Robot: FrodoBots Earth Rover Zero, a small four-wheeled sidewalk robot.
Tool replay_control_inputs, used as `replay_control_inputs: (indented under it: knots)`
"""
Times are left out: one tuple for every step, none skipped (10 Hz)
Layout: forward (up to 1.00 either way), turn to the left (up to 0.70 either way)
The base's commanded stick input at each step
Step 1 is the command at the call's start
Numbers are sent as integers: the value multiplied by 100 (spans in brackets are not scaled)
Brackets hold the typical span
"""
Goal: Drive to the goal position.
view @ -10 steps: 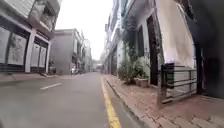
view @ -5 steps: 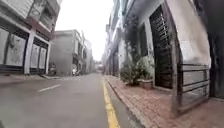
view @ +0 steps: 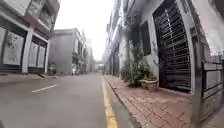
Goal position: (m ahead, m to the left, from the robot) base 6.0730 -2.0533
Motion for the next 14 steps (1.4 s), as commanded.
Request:
replay_control_inputs:
  knots:
    - [50,0]
    - [50,0]
    - [50,0]
    - [50,0]
    - [50,0]
    - [50,0]
    - [50,0]
    - [50,0]
    - [50,0]
    - [50,0]
    - [50,0]
    - [50,0]
    - [50,21]
    - [50,39]
